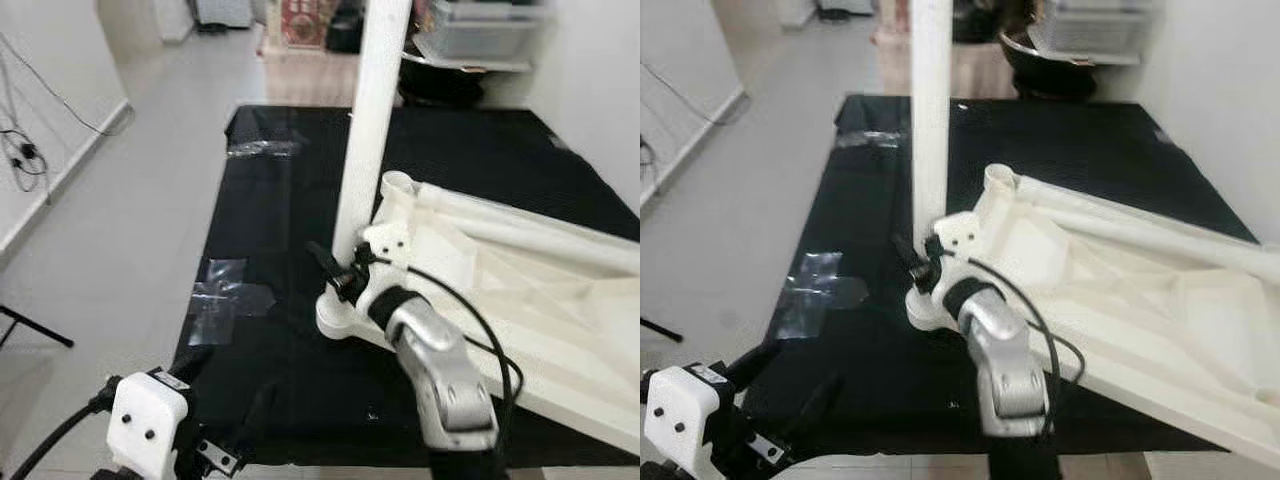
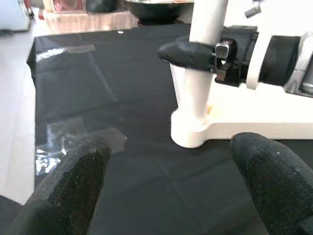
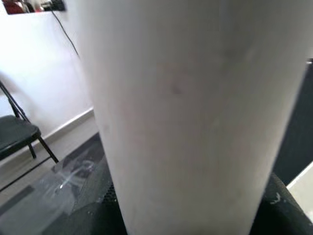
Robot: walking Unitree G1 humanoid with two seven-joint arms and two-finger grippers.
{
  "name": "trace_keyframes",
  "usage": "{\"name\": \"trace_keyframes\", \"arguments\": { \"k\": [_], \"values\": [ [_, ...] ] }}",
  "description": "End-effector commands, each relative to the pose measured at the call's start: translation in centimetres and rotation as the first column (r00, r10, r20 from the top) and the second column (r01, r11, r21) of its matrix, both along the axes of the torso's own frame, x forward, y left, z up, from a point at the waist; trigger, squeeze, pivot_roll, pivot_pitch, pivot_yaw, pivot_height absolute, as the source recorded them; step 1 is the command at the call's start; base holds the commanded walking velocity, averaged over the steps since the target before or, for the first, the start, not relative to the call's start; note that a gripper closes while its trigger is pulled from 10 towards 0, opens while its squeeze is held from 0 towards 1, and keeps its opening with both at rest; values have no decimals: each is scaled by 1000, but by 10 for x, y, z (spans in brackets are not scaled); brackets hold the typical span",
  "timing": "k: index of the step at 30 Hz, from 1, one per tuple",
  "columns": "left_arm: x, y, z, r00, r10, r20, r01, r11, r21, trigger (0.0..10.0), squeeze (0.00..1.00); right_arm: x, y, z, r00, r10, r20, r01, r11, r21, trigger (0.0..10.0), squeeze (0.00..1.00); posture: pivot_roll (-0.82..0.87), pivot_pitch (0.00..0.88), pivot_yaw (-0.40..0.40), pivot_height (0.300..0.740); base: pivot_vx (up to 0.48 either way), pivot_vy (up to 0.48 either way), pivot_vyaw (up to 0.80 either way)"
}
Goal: Building children table
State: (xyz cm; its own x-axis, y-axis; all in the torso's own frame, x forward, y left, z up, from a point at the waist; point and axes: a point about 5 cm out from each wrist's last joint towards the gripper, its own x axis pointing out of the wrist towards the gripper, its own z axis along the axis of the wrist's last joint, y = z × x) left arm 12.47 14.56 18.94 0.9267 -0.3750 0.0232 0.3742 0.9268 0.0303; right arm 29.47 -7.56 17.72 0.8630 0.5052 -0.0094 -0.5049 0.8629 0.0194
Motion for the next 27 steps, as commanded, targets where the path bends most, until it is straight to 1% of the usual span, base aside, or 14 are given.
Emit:
{"name": "trace_keyframes", "arguments": {
  "k": [1,4,5,6,7,8,9,13,14,15,16,17,22,27],
  "values": [
    [1,0,-3,1000,-13,-26,13,1000,-1,10000,0,2,10,-14,996,49,-77,-50,999,-7,0,0,77,79,-21,740,0,0,0],
    [2,-1,-3,1000,-12,-22,11,1000,-4,10000,0,5,14,-9,996,68,-66,-68,998,3,0,0,81,75,-28,740,0,0,0],
    [3,0,-3,1000,-10,-19,10,1000,-3,10000,0,6,14,-4,995,81,-60,-80,997,15,10000,0,82,77,-30,740,0,0,0],
    [3,0,-3,1000,-9,-18,9,1000,-3,10000,0,7,13,-1,995,86,-57,-85,996,22,10000,0,82,78,-30,740,0,0,0],
    [3,0,-2,1000,-8,-16,8,1000,-3,10000,0,4,17,4,982,184,-47,-183,982,37,10000,224,83,77,-28,740,0,0,0],
    [4,0,-2,1000,-7,-15,7,1000,-4,10000,0,2,20,8,966,256,-40,-254,966,44,10000,224,83,77,-28,740,0,0,0],
    [4,-1,-2,1000,-8,-14,8,1000,-4,10000,0,2,21,13,943,331,-22,-330,943,46,10000,1000,85,82,-27,740,0,0,0],
    [4,-2,-2,1000,-11,-13,11,1000,-6,10000,0,-2,19,23,862,506,17,-507,861,44,10000,1000,85,81,-25,740,0,0,0],
    [4,-2,-1,1000,-12,-13,12,1000,-7,10000,0,-3,16,26,797,603,27,-603,797,23,10000,1000,86,90,-28,740,0,0,0],
    [4,-3,-1,1000,-13,-13,13,1000,-9,10000,0,-2,13,27,735,677,39,-676,736,-32,10000,706,92,91,-29,740,0,0,0],
    [4,-3,-1,1000,-13,-13,13,1000,-9,10000,0,-2,13,27,735,677,39,-676,736,-32,10000,706,92,91,-29,740,0,0,0],
    [4,-3,-1,1000,-13,-13,13,1000,-11,10000,0,1,9,28,690,724,32,-721,690,-59,10000,0,97,96,-37,740,0,0,0],
    [3,-5,-1,1000,-12,-14,11,1000,-16,10000,0,19,4,31,575,818,-1,-818,575,-32,10000,0,98,104,-46,740,0,0,0],
    [1,-7,-1,1000,-13,-12,13,1000,-22,10000,0,34,6,32,550,835,-21,-835,550,-11,10000,0,105,118,-57,740,0,0,0]
  ]
}}
